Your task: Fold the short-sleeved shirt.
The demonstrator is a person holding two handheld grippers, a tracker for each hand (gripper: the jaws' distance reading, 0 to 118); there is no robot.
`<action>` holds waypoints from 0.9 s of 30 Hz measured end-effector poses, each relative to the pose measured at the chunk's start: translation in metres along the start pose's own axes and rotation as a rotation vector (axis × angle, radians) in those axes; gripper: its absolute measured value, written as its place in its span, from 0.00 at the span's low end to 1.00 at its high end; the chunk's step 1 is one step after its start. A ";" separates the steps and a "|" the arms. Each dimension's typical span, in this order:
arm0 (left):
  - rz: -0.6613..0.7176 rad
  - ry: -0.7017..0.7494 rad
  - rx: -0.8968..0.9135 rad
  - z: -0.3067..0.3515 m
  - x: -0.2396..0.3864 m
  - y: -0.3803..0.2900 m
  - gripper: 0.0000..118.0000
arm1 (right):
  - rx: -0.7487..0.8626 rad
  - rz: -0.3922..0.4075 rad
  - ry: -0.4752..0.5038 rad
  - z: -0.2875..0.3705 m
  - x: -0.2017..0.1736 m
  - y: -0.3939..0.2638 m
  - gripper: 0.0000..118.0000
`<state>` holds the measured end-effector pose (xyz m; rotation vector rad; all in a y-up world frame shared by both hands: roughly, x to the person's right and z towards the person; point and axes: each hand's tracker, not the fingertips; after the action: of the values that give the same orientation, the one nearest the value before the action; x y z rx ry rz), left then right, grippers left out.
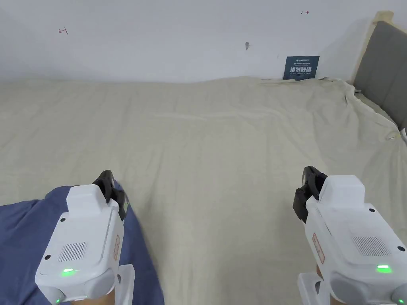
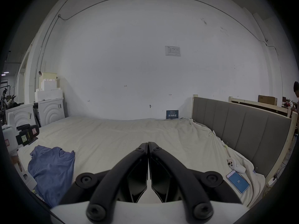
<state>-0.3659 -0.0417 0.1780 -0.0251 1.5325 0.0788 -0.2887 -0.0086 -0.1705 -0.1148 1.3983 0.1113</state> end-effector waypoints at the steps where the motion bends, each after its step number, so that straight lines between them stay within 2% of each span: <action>1: -0.003 -0.002 0.001 0.000 0.000 0.000 0.00 | -0.002 0.000 0.000 0.000 0.000 0.000 0.00; 8: -0.006 -0.005 0.004 0.000 -0.001 0.001 0.00 | -0.002 0.017 -0.011 0.001 -0.001 0.001 0.00; 10: 0.046 -0.023 -0.004 0.000 -0.003 0.004 0.00 | -0.001 0.070 -0.043 0.001 -0.005 0.004 0.00; 12: 0.197 -0.060 -0.006 -0.001 -0.011 0.008 0.00 | 0.018 0.189 -0.083 0.001 -0.014 0.008 0.00; 13: 0.327 -0.100 -0.022 -0.002 -0.017 0.010 0.00 | 0.021 0.282 -0.124 0.001 -0.021 0.010 0.00; 16: 0.766 -0.276 -0.056 -0.009 -0.042 0.007 0.00 | 0.104 0.599 -0.242 0.002 -0.043 0.007 0.00; 19: 1.193 -0.400 -0.047 -0.015 -0.057 -0.010 0.00 | 0.263 0.951 -0.387 0.004 -0.060 -0.007 0.00; 20: 1.330 -0.437 -0.036 -0.017 -0.060 -0.018 0.00 | 0.311 1.044 -0.420 0.004 -0.062 -0.012 0.00; 21: 1.419 -0.468 -0.037 -0.018 -0.061 -0.025 0.00 | 0.345 1.094 -0.426 0.005 -0.063 -0.015 0.00; 22: 1.492 -0.486 -0.032 -0.019 -0.062 -0.030 0.00 | 0.345 1.071 -0.407 0.005 -0.062 -0.016 0.00; 23: 1.520 -0.474 -0.022 -0.018 -0.060 -0.031 0.00 | 0.315 1.008 -0.377 0.006 -0.060 -0.012 0.00; 24: 1.450 -0.456 -0.027 -0.017 -0.060 -0.027 0.00 | 0.280 0.936 -0.344 0.006 -0.058 -0.008 0.00; 25: 1.337 -0.426 -0.032 -0.017 -0.059 -0.021 0.00 | 0.232 0.844 -0.319 0.005 -0.054 -0.003 0.00; 27: 0.975 -0.328 -0.076 -0.013 -0.048 0.003 0.00 | 0.160 0.649 -0.273 0.003 -0.044 0.006 0.00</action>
<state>-0.3811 -0.0417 0.2257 0.6480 1.0930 0.8706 -0.2938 -0.0026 -0.1262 0.4770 1.1214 0.5321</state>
